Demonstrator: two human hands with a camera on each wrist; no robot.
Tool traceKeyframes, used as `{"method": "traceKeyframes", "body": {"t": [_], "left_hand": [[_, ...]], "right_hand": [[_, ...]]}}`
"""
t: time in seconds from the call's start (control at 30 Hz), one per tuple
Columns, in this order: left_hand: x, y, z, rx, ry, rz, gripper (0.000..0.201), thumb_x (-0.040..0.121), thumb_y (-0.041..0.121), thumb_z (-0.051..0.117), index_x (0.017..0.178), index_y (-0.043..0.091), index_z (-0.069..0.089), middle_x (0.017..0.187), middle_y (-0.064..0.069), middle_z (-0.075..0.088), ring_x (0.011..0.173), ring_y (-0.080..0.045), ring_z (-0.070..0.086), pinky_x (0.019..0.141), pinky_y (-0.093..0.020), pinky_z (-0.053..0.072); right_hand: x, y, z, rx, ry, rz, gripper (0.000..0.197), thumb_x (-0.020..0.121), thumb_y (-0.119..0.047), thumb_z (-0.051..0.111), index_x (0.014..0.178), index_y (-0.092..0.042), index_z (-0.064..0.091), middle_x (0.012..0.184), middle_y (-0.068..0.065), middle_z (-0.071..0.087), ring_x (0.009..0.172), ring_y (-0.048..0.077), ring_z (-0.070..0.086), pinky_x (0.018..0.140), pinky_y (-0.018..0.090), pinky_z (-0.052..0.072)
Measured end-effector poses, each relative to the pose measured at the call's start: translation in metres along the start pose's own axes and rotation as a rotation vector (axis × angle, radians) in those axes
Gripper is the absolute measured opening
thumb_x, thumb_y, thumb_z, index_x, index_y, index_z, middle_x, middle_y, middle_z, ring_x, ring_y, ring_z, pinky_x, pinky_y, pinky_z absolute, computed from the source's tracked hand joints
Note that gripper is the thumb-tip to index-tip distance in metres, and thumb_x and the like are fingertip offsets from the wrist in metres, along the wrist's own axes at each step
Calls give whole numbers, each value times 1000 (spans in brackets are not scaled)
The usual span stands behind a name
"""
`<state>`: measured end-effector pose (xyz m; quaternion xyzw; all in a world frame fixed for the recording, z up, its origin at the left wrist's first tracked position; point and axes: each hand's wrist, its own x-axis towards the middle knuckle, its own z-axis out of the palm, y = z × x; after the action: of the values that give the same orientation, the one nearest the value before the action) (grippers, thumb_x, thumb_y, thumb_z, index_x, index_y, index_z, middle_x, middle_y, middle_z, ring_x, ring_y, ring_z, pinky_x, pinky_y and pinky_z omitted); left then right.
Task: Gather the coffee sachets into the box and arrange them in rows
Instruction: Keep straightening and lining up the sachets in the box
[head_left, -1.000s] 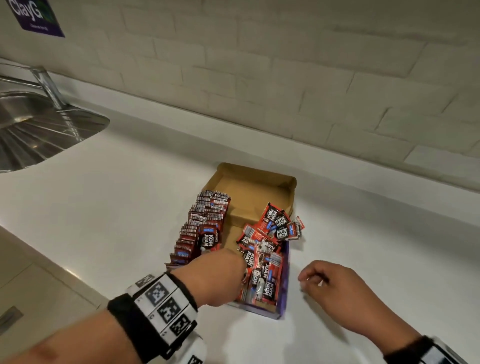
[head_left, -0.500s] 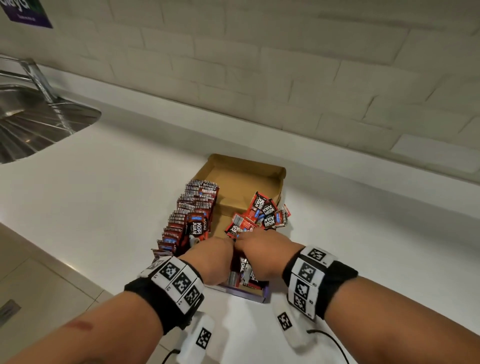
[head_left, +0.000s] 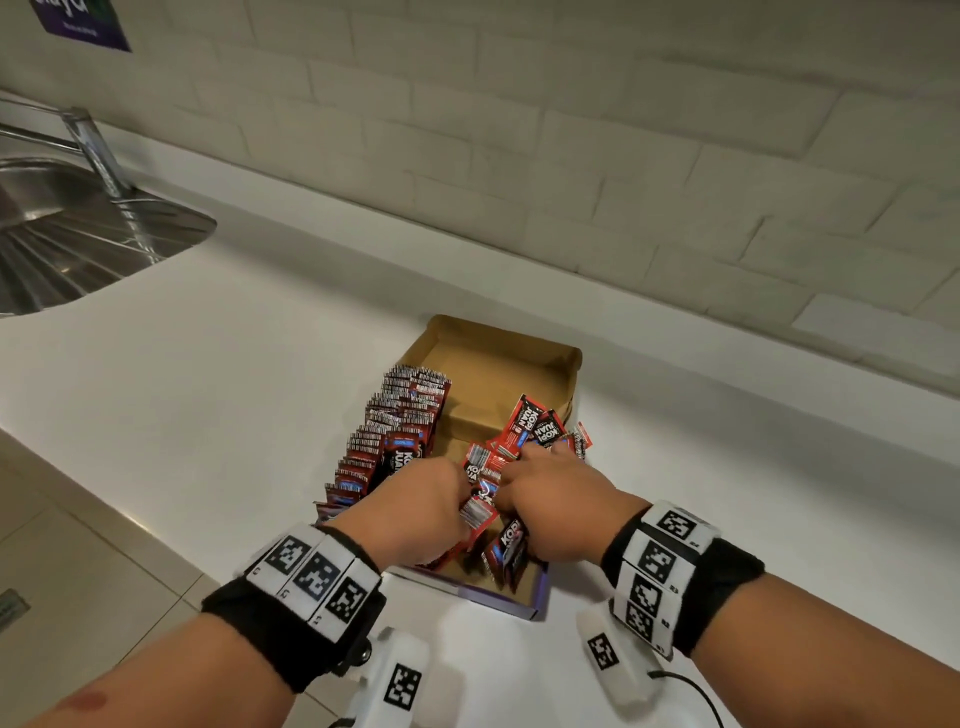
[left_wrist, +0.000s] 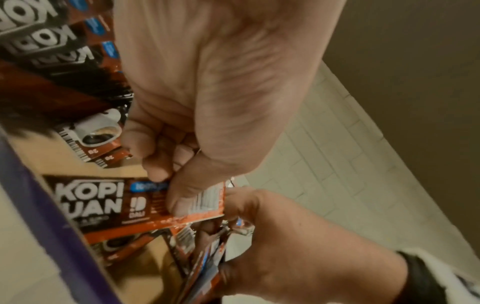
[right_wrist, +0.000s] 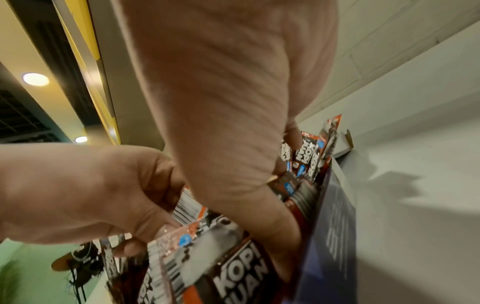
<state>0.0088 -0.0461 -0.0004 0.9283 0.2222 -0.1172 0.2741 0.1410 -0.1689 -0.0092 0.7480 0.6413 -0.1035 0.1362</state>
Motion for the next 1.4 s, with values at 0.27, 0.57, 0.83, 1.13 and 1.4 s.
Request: {"method": "traceKeyframes", "body": {"t": [0.27,0.57,0.83,1.13,1.4], "left_hand": [[-37,2,-28,-673,318,113,17,82,16,82,81,33,77,81,9,67,63,-5,56,61,-20,44],[-49,10,-26,-798,233,268,64,92,-14,52,110,42,76,105,7,77,90,-27,72,70,-39,61],[-48,11,-27,-734,123,239,48,84,6,59,114,40,74,108,18,74,97,-15,71,85,-46,60],[-35,24,-92,-329,265,259,16,86,21,78,98,30,74,80,12,73,68,-2,66,67,-23,53],[-27,8,-111,-653,287,190,7,88,2,73,94,5,70,73,-11,72,67,-21,73,71,-38,63]], "right_hand": [[-52,10,-21,565,75,186,23,86,-22,70,104,-27,55,105,-8,67,97,17,63,79,31,51],[-50,-16,-15,2137,465,474,16,98,-18,64,99,-3,67,61,10,56,45,19,50,49,34,52],[-38,-25,-20,2104,570,466,27,79,-16,82,94,3,69,58,10,59,41,17,48,46,28,48],[-30,-41,-33,1705,477,392,17,83,-17,85,91,-7,74,77,21,74,52,20,55,48,25,42],[-26,-44,-37,1553,616,463,14,85,-24,84,97,-20,78,85,-2,80,79,16,76,77,40,62]]}}
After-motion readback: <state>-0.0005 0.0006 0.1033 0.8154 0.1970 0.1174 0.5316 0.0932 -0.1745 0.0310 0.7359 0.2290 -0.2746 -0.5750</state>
